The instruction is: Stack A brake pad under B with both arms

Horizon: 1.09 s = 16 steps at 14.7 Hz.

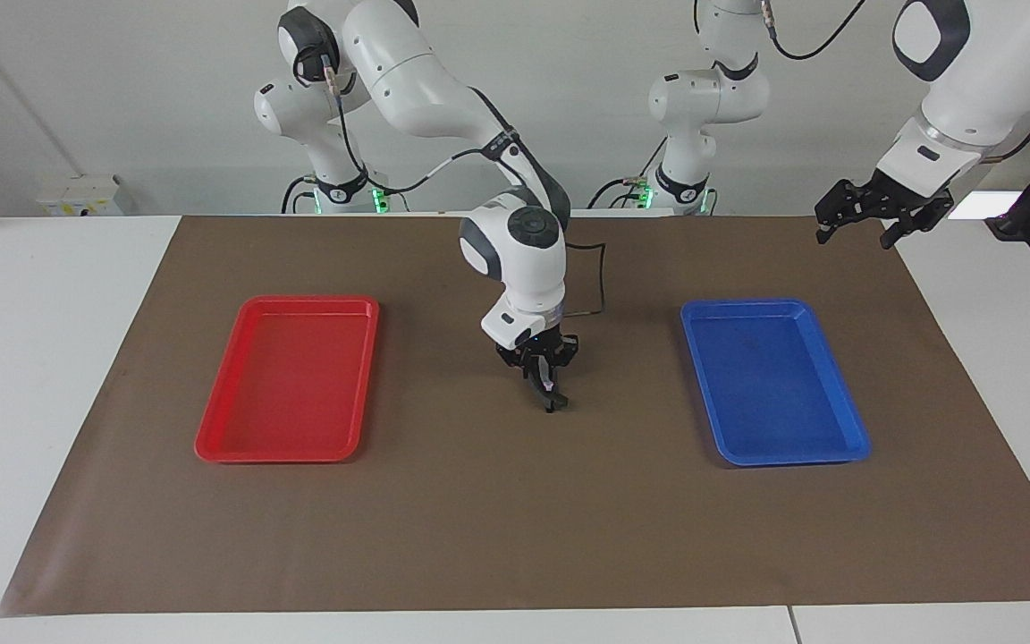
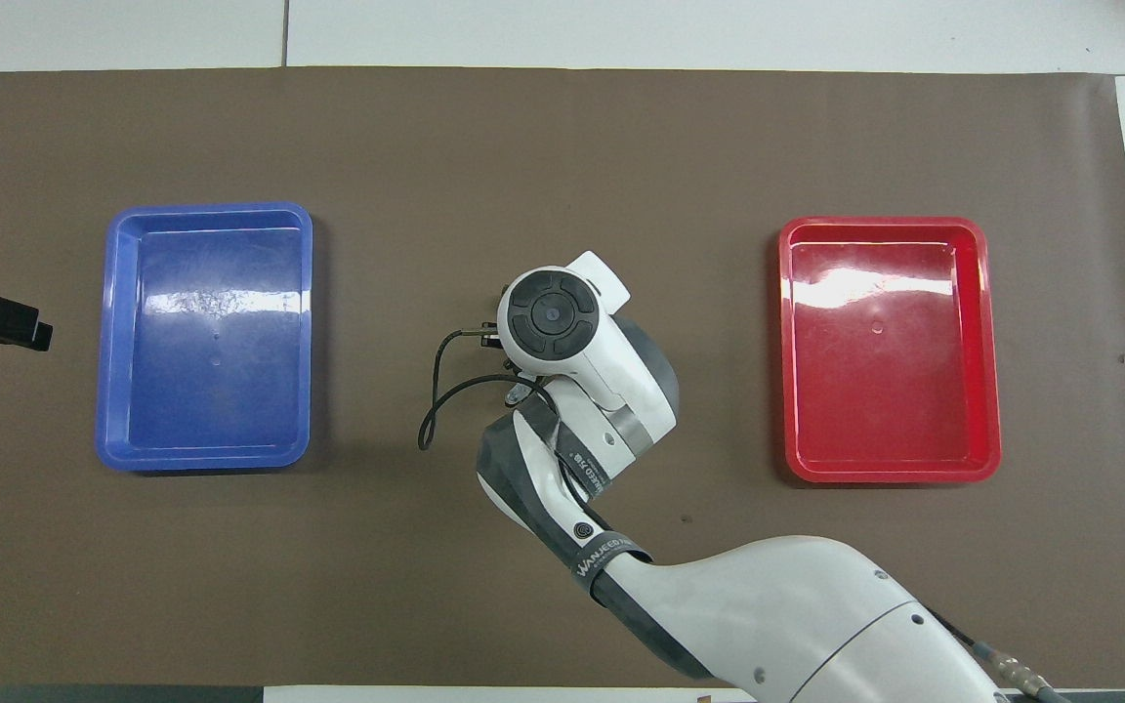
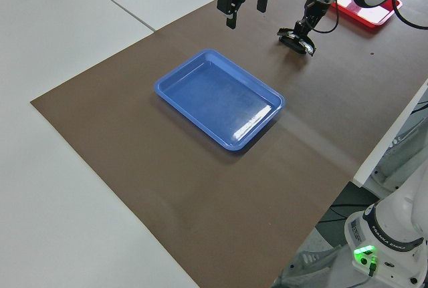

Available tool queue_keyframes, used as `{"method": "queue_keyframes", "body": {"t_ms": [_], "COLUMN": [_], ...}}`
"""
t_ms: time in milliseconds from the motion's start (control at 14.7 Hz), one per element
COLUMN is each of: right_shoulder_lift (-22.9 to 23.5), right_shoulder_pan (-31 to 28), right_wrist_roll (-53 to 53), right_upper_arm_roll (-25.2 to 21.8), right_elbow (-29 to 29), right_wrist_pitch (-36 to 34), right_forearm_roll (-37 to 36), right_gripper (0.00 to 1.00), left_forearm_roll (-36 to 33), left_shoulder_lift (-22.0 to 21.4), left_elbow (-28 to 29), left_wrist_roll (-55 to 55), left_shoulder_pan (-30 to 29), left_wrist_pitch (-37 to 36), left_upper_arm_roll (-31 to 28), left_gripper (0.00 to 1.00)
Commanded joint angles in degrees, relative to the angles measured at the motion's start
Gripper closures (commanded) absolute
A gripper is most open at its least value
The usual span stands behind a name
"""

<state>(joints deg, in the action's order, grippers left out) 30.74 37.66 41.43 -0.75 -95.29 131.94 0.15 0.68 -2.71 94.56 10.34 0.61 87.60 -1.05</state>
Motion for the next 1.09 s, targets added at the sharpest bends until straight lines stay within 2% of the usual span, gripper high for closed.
{"method": "queue_keyframes", "body": {"t_ms": [0,408,680,748,816,883,1019], "right_shoulder_lift": [0.5,0.5,0.5,0.5,0.5,0.5,0.2], "right_shoulder_pan": [-0.1,0.3,0.4,0.2,0.1,0.4,-0.1], "right_wrist_roll": [1.8,1.8,1.8,1.7,1.8,2.0,2.0], "right_upper_arm_roll": [-0.3,-0.3,-0.3,-0.3,-0.3,-0.4,-0.6], "right_elbow": [0.2,-0.4,-0.6,-0.6,-0.6,-0.5,0.3], "right_wrist_pitch": [1.3,2.1,2.4,2.4,2.4,1.7,0.6], "right_forearm_roll": [-0.9,-0.9,-0.9,-0.9,-0.9,-0.9,-0.9], "right_gripper": [1.00,1.00,0.96,0.80,0.34,0.01,0.00], "left_forearm_roll": [-1.0,-1.0,-1.0,-1.0,-1.0,-1.0,-1.0], "left_shoulder_lift": [0.0,0.1,0.1,0.1,0.0,0.0,0.0], "left_elbow": [-0.3,-0.3,-0.3,-0.3,-0.3,-0.3,-0.3], "left_wrist_roll": [0.2,0.2,0.2,0.2,0.2,0.2,0.2], "left_shoulder_pan": [-0.3,-0.3,-0.3,-0.3,-0.3,-0.3,-0.3], "left_wrist_pitch": [-0.8,-0.8,-0.8,-0.8,-0.7,-0.8,-0.7], "left_upper_arm_roll": [0.3,0.3,0.3,0.3,0.3,0.3,0.3], "left_gripper": [0.00,0.00,0.00,0.00,0.00,0.00,0.00]}}
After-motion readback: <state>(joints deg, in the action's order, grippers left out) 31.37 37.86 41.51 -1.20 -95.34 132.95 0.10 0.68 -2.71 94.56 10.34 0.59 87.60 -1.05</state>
